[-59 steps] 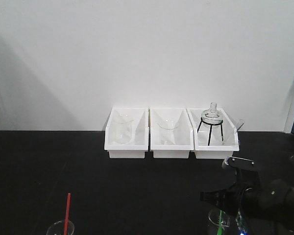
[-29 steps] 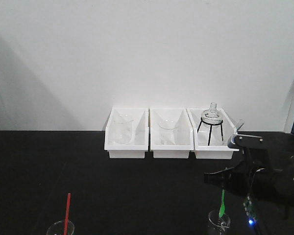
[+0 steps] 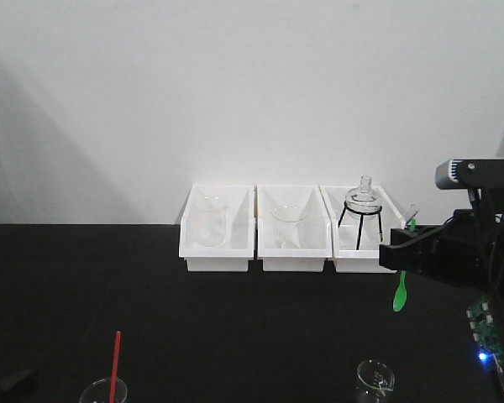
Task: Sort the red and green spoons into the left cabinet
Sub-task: 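Grasp the green spoon with the right gripper and lift it from the beaker, then grasp the red spoon with the left gripper and lift it from the beaker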
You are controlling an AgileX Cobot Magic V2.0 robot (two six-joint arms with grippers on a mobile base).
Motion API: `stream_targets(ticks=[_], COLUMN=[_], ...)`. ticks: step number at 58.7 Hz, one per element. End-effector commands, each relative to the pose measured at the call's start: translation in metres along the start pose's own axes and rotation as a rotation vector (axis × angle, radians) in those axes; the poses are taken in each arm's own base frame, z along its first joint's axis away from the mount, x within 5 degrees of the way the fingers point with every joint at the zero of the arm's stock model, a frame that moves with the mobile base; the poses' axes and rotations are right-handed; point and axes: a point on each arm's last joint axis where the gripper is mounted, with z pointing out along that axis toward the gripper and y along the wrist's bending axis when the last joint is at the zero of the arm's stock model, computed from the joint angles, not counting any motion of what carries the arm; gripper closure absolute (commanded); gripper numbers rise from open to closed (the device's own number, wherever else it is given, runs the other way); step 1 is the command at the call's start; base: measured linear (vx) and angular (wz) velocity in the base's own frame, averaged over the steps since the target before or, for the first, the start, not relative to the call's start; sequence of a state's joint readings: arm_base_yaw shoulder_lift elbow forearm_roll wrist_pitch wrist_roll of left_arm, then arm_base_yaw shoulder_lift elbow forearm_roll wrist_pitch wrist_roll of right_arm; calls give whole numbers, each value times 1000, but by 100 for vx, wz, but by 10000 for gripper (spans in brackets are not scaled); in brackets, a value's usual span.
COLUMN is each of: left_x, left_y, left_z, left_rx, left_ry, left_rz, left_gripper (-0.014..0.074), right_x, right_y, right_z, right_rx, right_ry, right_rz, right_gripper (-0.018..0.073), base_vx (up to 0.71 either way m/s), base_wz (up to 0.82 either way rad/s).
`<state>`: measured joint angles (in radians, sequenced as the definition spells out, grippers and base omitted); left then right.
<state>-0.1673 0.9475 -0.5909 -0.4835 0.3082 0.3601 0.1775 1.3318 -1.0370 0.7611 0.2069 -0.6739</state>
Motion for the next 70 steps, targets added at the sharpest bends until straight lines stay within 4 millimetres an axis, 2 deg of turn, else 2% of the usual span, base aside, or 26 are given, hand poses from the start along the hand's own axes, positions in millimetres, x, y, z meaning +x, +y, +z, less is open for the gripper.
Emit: stream_targets(ticks=[1,17,31,55,70], left_x=[-15,-33,-46,-55,-50], left_y=[0,0,-3,4,8], left_z=[17,75,114,161,184], left_rx=[9,73,136,116,107], left_ry=[-48,37,110,139,171], left_rz=[-10,-33,-60,-71,-78], left_gripper=[42,42,42,42,42], right_x=[-25,-27,-27,-27,-27], right_y=[1,2,2,2,2], right_z=[-22,-27,-27,-27,-27], right_rx=[26,22,24,24,25], right_ry=[-127,-137,-136,-136,-138], right_rz=[-20,-30,-60,-60,-60], right_gripper=[565,565,565,565,565], base_vx=[0,0,0,0,0], base_wz=[0,0,0,0,0])
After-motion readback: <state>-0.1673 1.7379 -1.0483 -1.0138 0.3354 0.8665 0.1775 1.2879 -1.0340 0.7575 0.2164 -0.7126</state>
